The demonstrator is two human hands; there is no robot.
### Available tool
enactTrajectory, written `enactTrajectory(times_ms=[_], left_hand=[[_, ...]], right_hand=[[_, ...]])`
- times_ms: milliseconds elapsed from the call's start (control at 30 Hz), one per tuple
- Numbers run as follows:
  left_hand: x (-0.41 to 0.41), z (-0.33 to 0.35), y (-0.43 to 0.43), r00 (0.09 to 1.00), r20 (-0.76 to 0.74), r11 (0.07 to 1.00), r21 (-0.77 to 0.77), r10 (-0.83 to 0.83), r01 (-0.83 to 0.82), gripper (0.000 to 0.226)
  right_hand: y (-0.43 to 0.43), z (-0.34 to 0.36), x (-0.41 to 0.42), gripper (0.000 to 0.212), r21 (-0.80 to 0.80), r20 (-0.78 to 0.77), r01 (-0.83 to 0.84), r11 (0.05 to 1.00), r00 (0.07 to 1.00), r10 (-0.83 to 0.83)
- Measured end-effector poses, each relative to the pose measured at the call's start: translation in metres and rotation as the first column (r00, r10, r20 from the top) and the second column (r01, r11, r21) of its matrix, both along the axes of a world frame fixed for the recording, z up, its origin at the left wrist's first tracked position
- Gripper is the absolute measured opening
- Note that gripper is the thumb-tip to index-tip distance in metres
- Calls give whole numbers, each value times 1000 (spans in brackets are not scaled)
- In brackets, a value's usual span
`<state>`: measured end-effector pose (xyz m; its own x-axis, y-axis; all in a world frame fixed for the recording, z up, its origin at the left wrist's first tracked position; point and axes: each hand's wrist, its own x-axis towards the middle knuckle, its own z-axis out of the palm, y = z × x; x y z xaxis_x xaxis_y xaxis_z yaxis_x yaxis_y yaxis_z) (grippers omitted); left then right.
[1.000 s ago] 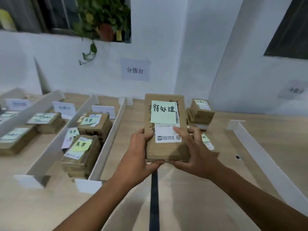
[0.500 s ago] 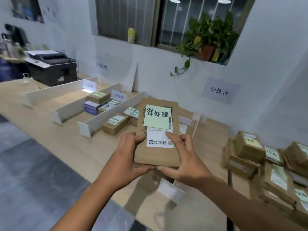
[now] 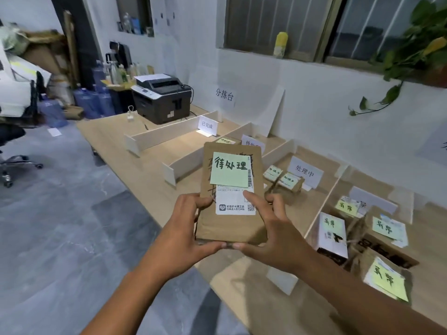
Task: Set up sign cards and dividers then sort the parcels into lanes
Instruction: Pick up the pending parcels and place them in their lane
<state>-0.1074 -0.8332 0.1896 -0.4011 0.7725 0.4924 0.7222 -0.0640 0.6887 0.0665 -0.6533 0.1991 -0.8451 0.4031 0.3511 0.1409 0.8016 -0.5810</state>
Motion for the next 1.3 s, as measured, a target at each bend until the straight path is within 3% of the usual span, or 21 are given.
enactTrajectory(times_ms=[100, 433, 800, 1067, 1167, 1300], left_hand=[[-52, -12, 21, 1000, 22, 999, -35, 14, -14, 80], [-232, -33, 141, 994, 95, 982, -176, -45, 62, 84], [-382, -90, 245, 948, 217, 915, -281, -231, 288, 80], [-505, -139, 297, 846, 267, 730, -428, -461, 532, 85], [-527, -155, 312, 825, 282, 646, -518, -491, 561, 85], [-536, -180, 321, 821, 267, 605, -569, -505, 558, 76]], right_hand=[[25, -17, -57, 100, -22, -28, -54, 998, 998, 53], [136, -62, -223, 105, -86, 40, 39, 995, 999, -36], [189, -116, -339, 101, -193, 191, 298, 935, 946, -262], [172, -160, -439, 103, -263, 354, 584, 768, 799, -486], [169, -171, -463, 101, -285, 399, 627, 726, 766, -505], [168, -195, -480, 103, -305, 473, 675, 672, 720, -508]])
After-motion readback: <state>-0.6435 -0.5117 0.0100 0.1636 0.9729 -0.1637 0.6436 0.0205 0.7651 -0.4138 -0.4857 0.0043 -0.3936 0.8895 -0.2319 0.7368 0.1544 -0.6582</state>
